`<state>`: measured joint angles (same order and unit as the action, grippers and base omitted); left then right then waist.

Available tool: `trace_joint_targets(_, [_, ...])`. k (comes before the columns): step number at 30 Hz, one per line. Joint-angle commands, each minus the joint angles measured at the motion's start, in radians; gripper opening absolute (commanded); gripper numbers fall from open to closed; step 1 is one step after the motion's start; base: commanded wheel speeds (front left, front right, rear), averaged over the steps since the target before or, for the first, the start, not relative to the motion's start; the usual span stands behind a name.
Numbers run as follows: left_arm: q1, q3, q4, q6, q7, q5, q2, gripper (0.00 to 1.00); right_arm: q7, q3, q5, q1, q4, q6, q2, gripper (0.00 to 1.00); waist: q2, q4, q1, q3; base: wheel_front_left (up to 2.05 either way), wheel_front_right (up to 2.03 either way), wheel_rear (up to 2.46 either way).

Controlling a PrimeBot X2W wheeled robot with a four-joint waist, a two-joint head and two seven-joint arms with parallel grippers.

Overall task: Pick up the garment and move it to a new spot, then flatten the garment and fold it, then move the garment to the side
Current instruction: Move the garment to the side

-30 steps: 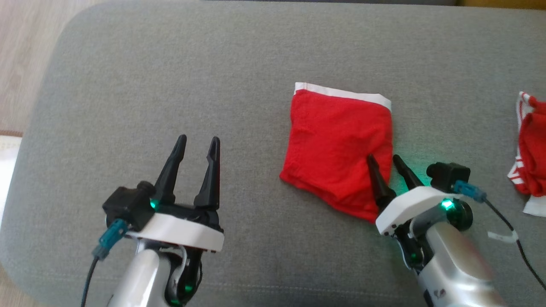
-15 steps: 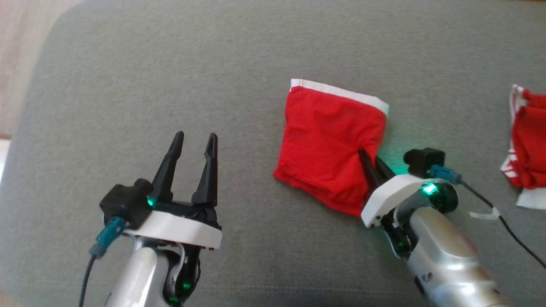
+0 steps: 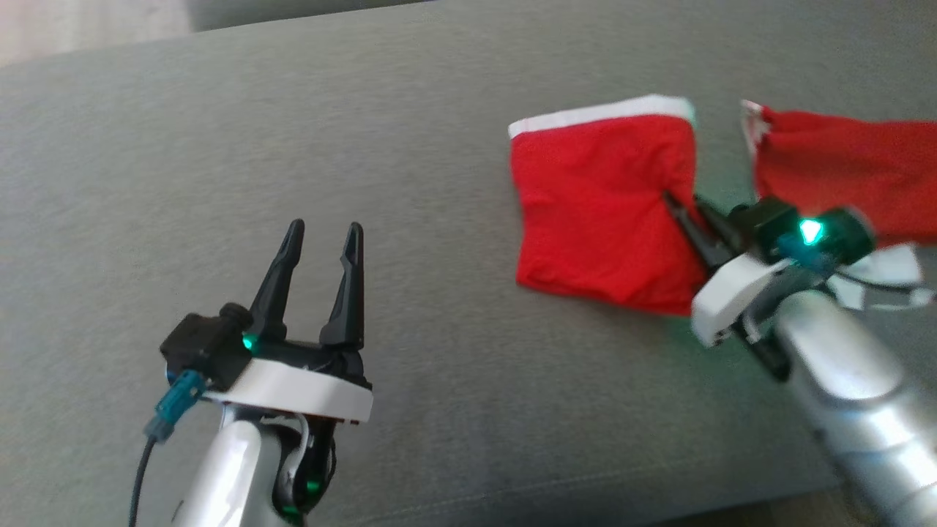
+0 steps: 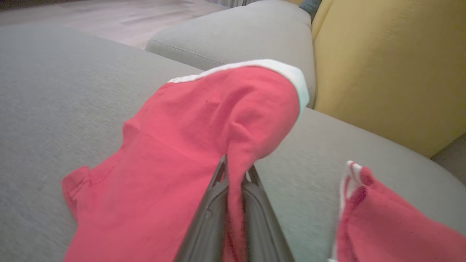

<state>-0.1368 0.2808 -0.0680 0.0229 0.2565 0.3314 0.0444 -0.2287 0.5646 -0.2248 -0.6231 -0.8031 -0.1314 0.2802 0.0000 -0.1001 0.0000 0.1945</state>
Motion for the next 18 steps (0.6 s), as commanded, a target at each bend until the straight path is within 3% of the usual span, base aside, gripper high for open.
trace_joint_targets(1, [-0.051,-0.034,0.036,0.005,0.005,-0.013,0.006,1.0,0.006,0.039,-0.012,-0.034,0.069,0.001,0.054,0.0,0.0,-0.061,0.0,0.017,0.0,0.0,0.0])
trace_joint_targets(10, [-0.096,-0.032,0.024,0.028,0.005,-0.037,0.006,1.0,0.118,0.179,-0.098,-0.111,0.242,0.001,0.4,0.0,0.0,-0.139,0.0,0.087,0.0,0.0,0.0])
trace_joint_targets(13, [-0.116,-0.03,0.022,0.034,0.005,-0.041,0.006,1.0,0.146,0.229,-0.07,-0.142,0.265,0.001,0.501,0.0,0.0,-0.142,0.0,0.115,0.0,0.0,0.0])
trace_joint_targets(18, [-0.145,-0.018,0.017,0.044,0.005,-0.044,0.006,1.0,0.203,0.207,-0.045,-0.173,0.233,0.001,0.577,0.0,0.0,-0.126,0.0,0.162,0.0,0.0,0.0])
